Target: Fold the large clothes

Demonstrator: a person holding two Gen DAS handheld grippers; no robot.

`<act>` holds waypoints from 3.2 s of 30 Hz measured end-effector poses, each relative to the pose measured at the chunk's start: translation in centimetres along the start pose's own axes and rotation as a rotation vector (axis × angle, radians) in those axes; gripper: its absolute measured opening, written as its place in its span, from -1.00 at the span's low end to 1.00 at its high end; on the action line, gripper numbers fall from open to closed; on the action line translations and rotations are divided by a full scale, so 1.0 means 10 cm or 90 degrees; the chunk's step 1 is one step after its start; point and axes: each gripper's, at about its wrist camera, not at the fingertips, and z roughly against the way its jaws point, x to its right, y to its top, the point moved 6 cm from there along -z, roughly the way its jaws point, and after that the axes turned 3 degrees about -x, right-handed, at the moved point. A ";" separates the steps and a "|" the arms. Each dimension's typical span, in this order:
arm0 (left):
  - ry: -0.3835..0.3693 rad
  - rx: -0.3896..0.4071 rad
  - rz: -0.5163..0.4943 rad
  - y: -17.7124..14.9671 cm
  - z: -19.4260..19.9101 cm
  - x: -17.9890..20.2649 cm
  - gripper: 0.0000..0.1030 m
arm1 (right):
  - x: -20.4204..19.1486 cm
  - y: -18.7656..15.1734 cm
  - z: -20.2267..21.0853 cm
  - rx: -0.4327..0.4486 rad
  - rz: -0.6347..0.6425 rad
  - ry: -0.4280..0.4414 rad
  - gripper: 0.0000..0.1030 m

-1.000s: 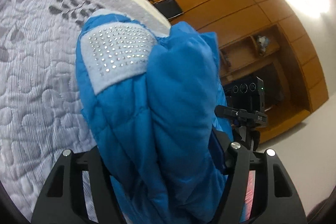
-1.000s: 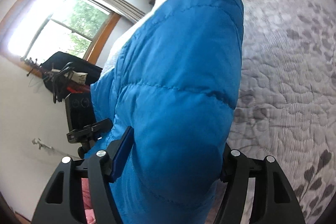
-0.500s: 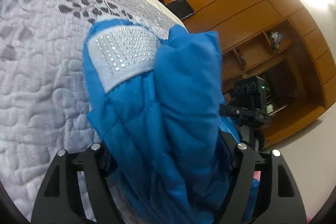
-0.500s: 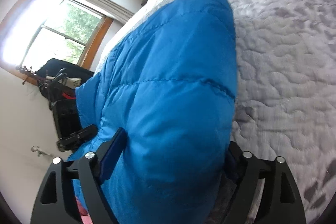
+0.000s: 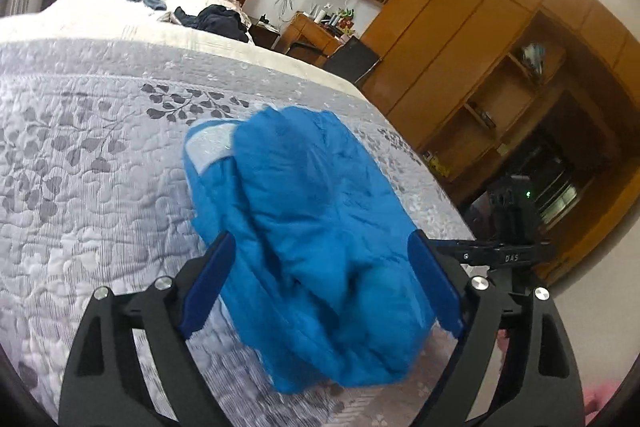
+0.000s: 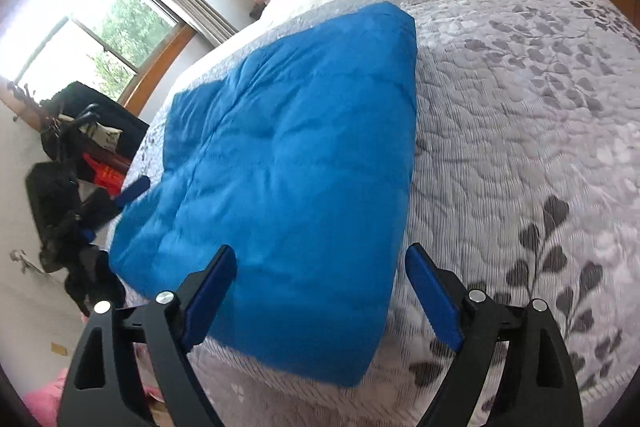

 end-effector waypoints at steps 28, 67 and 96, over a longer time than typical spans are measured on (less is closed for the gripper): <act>0.189 -0.033 -0.007 -0.62 0.06 0.03 0.89 | -0.09 -0.51 0.17 0.050 0.035 -0.138 0.92; 0.419 0.008 0.001 -1.07 0.53 0.60 0.93 | -0.47 -0.79 0.51 0.135 0.060 -0.319 0.92; 0.419 -0.015 0.016 -1.12 0.44 0.57 0.93 | -0.37 -0.80 0.43 0.112 0.054 -0.330 0.92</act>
